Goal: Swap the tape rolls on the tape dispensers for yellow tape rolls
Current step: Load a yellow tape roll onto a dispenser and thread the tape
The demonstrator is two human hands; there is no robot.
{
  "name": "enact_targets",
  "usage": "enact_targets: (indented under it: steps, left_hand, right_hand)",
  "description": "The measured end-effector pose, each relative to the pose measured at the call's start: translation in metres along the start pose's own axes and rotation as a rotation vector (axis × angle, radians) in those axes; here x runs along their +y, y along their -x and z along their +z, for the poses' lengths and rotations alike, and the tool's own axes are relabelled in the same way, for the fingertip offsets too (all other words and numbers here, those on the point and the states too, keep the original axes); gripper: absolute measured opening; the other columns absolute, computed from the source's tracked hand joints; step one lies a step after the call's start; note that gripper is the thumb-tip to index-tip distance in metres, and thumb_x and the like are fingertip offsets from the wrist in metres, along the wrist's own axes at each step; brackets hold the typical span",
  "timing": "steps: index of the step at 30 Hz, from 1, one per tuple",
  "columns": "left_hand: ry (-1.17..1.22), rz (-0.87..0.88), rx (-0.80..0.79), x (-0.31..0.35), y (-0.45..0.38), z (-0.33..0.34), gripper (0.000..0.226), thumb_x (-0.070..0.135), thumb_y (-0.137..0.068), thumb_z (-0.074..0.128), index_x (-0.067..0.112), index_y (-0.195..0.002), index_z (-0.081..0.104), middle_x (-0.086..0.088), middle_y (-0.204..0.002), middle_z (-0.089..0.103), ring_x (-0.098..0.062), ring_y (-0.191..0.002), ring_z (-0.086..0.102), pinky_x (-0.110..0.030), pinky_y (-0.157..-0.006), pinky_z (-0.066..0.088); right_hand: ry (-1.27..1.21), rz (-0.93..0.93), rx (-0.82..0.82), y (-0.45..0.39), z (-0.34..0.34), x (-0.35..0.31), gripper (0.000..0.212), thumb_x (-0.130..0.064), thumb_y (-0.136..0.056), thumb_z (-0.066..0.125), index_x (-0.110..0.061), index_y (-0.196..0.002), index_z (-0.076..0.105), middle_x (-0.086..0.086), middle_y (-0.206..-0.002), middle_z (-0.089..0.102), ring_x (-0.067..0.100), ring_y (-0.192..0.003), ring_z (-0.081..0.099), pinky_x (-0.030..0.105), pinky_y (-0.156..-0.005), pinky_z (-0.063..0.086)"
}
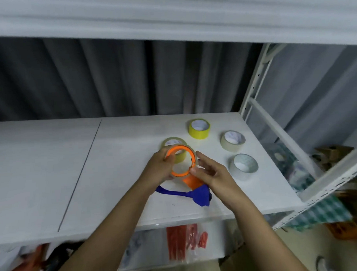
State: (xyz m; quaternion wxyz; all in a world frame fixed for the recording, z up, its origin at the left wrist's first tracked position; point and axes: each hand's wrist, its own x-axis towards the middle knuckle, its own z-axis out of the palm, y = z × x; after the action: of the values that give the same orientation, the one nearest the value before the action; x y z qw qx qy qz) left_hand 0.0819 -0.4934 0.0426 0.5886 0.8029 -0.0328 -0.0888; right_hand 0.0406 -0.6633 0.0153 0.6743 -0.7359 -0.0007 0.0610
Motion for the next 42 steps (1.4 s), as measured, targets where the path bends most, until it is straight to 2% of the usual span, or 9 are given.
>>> enact_targets:
  steps: [7,10,15,18,21,24,29,35,42]
  left_hand:
    - [-0.128,-0.013,0.148,-0.01,-0.003,0.055,0.029,0.021,-0.093,0.05,0.027,-0.122,0.054,0.005,-0.117,0.063,-0.013,-0.104,0.058,-0.026,-0.085,0.045]
    - [-0.154,-0.01,0.274,-0.014,-0.001,0.073,0.037,0.012,-0.092,0.05,0.026,-0.126,0.053,0.001,-0.12,0.062,-0.011,-0.1,0.055,-0.021,-0.08,0.039]
    - [-0.119,0.073,0.41,-0.012,-0.009,0.089,0.037,0.009,-0.095,0.044,0.019,-0.13,0.051,-0.004,-0.126,0.06,-0.012,-0.103,0.054,-0.014,-0.081,0.039]
    - [-0.091,0.078,0.296,-0.007,-0.014,0.093,0.042,0.019,-0.09,0.06,0.016,-0.129,0.046,-0.008,-0.126,0.054,-0.021,-0.111,0.056,-0.035,-0.093,0.048]
    - [0.016,0.014,0.201,0.001,-0.015,0.093,0.041,0.047,-0.087,0.057,0.027,-0.122,0.046,0.004,-0.116,0.055,-0.002,-0.1,0.058,-0.014,-0.08,0.05]
    - [0.079,0.011,0.229,0.004,-0.024,0.087,0.013,0.045,-0.095,0.042,0.043,-0.093,0.055,0.017,-0.091,0.062,0.017,-0.076,0.058,0.001,-0.057,0.04]
    - [0.343,-0.158,0.101,0.007,-0.035,0.095,0.029,0.056,-0.091,0.043,0.035,-0.095,0.063,0.006,-0.08,0.073,-0.007,-0.07,0.07,-0.021,-0.054,0.051]
    - [0.196,0.005,0.255,0.007,-0.03,0.09,0.047,0.063,-0.087,0.024,0.031,-0.1,0.055,0.001,-0.089,0.068,-0.015,-0.083,0.067,-0.034,-0.069,0.057]
    - [-0.099,0.032,0.476,0.002,-0.021,0.047,0.038,0.055,-0.093,0.018,0.033,-0.091,0.049,0.008,-0.089,0.058,-0.011,-0.081,0.058,-0.035,-0.069,0.05]
  right_hand:
    - [0.105,-0.01,-0.076,-0.01,-0.039,0.014,0.056,-0.009,-0.092,0.058,-0.019,-0.143,0.039,-0.028,-0.098,0.068,-0.007,-0.094,0.064,0.012,-0.073,0.051]
    - [0.173,-0.072,-0.049,-0.013,-0.043,0.019,0.054,-0.005,-0.094,0.05,-0.022,-0.143,0.039,-0.001,-0.106,0.071,0.018,-0.102,0.063,0.029,-0.082,0.054]
    - [0.331,-0.14,0.013,-0.024,-0.045,0.026,0.058,-0.006,-0.093,0.04,-0.028,-0.146,0.03,-0.016,-0.1,0.066,0.01,-0.088,0.064,0.015,-0.074,0.05]
    - [0.294,-0.145,0.143,-0.033,-0.05,0.022,0.049,-0.005,-0.093,0.041,-0.021,-0.139,0.044,-0.006,-0.119,0.063,0.005,-0.103,0.058,0.005,-0.079,0.045]
    - [0.162,-0.061,0.229,-0.039,-0.064,0.016,0.042,0.001,-0.09,0.041,-0.02,-0.122,0.058,0.004,-0.119,0.065,0.019,-0.107,0.06,0.032,-0.089,0.053]
    - [0.007,0.026,0.177,-0.041,-0.077,0.009,0.042,0.002,-0.088,0.044,-0.033,-0.099,0.064,0.002,-0.107,0.069,0.024,-0.092,0.063,0.029,-0.065,0.052]
    - [-0.138,0.017,0.071,-0.042,-0.074,0.002,0.048,0.003,-0.088,0.042,-0.036,-0.093,0.071,-0.009,-0.077,0.069,0.017,-0.073,0.061,0.042,-0.068,0.052]
    - [-0.286,0.012,-0.183,-0.037,-0.07,-0.005,0.043,-0.044,-0.079,0.064,-0.051,-0.12,0.053,-0.013,-0.118,0.062,0.01,-0.106,0.063,0.028,-0.077,0.055]
    - [-0.201,-0.148,0.07,-0.05,-0.087,0.012,0.055,-0.024,-0.077,0.076,-0.039,-0.125,0.054,-0.027,-0.107,0.063,0.001,-0.102,0.062,0.018,-0.077,0.052]
